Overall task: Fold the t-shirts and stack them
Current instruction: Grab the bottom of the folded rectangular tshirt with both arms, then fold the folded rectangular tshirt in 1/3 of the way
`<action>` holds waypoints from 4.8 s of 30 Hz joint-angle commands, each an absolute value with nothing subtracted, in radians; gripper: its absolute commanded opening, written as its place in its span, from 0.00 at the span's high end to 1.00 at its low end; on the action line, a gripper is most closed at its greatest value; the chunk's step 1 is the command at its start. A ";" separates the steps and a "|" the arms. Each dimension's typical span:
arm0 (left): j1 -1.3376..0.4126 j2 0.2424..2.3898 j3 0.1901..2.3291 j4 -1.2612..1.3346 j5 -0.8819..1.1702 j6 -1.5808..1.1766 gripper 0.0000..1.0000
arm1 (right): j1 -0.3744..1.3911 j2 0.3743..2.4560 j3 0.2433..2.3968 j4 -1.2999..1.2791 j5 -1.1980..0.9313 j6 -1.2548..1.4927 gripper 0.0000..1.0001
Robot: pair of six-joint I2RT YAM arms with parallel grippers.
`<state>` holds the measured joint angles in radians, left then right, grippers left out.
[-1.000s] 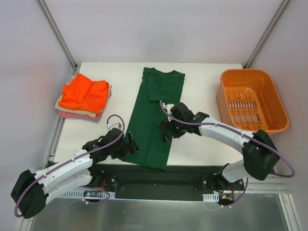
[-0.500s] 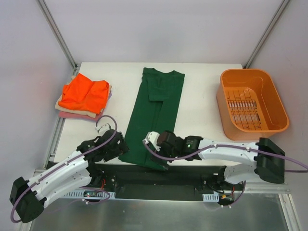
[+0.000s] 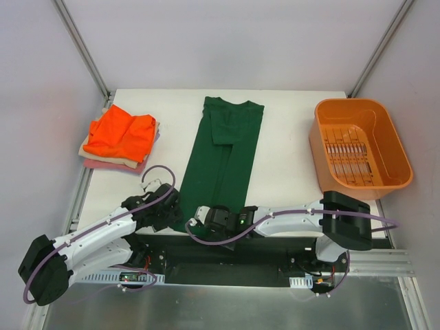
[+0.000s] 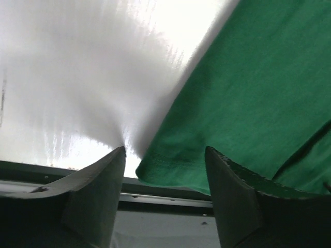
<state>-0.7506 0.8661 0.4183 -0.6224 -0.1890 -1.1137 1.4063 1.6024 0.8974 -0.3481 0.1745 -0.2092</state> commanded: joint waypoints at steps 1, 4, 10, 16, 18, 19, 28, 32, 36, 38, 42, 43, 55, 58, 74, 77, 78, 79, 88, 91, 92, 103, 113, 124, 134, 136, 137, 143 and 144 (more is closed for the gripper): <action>-0.742 0.910 0.397 -0.574 -0.163 -1.129 0.41 | 1.408 1.652 0.942 -0.353 0.284 -0.175 0.37; -0.742 0.920 0.388 -0.561 -0.163 -1.134 0.48 | 1.408 1.680 0.936 -0.350 0.327 -0.150 0.42; -0.741 0.927 0.393 -0.549 -0.161 -1.137 0.84 | 1.408 1.672 0.931 -0.362 0.374 -0.126 0.62; -0.742 0.917 0.434 -0.546 -0.179 -1.115 1.00 | 1.407 1.599 0.916 -0.365 0.385 -0.136 0.85; -0.742 0.914 0.451 -0.548 -0.181 -1.108 1.00 | 1.407 1.588 0.914 -0.365 0.385 -0.146 0.89; -0.742 0.911 0.459 -0.548 -0.181 -1.103 1.00 | 1.404 1.585 0.917 -0.370 0.382 -0.153 0.90; -0.739 0.874 0.551 -0.499 -0.250 -1.026 1.00 | 1.335 1.513 0.927 -0.377 0.357 -0.153 0.95; -0.716 0.913 0.606 -0.431 -0.271 -0.988 1.00 | 1.250 1.465 0.928 -0.368 0.360 -0.130 0.97; -0.644 1.014 0.679 -0.336 -0.241 -0.939 1.00 | 1.152 1.453 0.919 -0.307 0.377 -0.136 0.98; -0.603 1.067 0.710 -0.275 -0.198 -0.902 1.00 | 1.103 1.454 0.926 -0.279 0.377 -0.150 0.98; -0.532 1.198 0.816 -0.221 -0.123 -0.835 1.00 | 1.007 1.465 0.951 -0.247 0.351 -0.181 0.98; -0.523 1.225 0.839 -0.212 -0.123 -0.821 1.00 | 0.984 1.471 0.959 -0.236 0.336 -0.190 0.98; -0.439 1.549 1.106 -0.196 -0.061 -0.703 1.00 | 0.758 1.606 1.091 -0.173 0.210 -0.305 0.98; -0.423 1.611 1.156 -0.198 -0.038 -0.684 1.00 | 0.726 1.641 1.126 -0.169 0.175 -0.321 0.98; -0.374 1.816 1.290 -0.204 -0.009 -0.679 1.00 | 0.640 1.782 1.200 -0.120 0.153 -0.324 0.96; -0.368 1.835 1.301 -0.204 -0.002 -0.683 1.00 | 0.635 1.798 1.197 -0.115 0.160 -0.314 0.93; -0.368 1.841 1.305 -0.204 -0.002 -0.683 0.98 | 0.635 1.805 1.200 -0.114 0.160 -0.314 0.92; -0.368 1.847 1.310 -0.204 -0.002 -0.680 0.95 | 0.632 1.812 1.201 -0.114 0.158 -0.311 0.93; -0.350 1.820 1.342 -0.213 0.032 -0.637 0.08 | 0.620 1.777 1.232 -0.133 0.235 -0.284 0.26; -0.350 1.683 1.255 -0.219 -0.033 -0.626 0.01 | 0.627 1.653 1.163 -0.112 0.270 -0.267 0.13; -0.350 1.622 1.211 -0.221 -0.058 -0.635 0.01 | 0.629 1.619 1.148 -0.103 0.255 -0.261 0.10; -0.348 1.051 0.684 -0.221 -0.127 -0.759 0.01 | 0.699 1.676 1.123 -0.055 -0.259 -0.124 0.03; -0.347 1.022 0.575 -0.256 -0.190 -0.779 0.01 | 0.698 1.991 1.428 -0.179 -0.155 -0.155 0.03; -0.347 1.025 0.589 -0.284 -0.219 -0.764 0.01 | 0.537 2.213 1.908 -0.362 0.112 -0.218 0.04; -0.345 1.130 0.658 -0.267 -0.137 -0.758 0.01 | 0.601 1.780 1.371 -0.197 -0.026 -0.324 0.04; -0.344 1.187 0.696 -0.247 -0.098 -0.752 0.01 | 0.647 1.674 1.185 -0.138 -0.023 -0.345 0.03; -0.344 1.216 0.722 -0.247 -0.085 -0.750 0.01 | 0.672 1.628 1.111 -0.124 -0.014 -0.348 0.03; -0.345 1.414 0.850 -0.247 -0.029 -0.755 0.07 | 0.820 1.557 0.937 -0.124 0.119 -0.366 0.04; -0.345 1.433 0.860 -0.247 -0.037 -0.756 0.09 | 0.845 1.565 0.934 -0.124 0.152 -0.391 0.04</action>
<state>-0.3515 1.3674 0.7914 -0.2546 -0.0750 -0.7654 0.7811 1.5726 0.9688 -0.1764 0.0380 -0.3279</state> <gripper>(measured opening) 0.944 0.966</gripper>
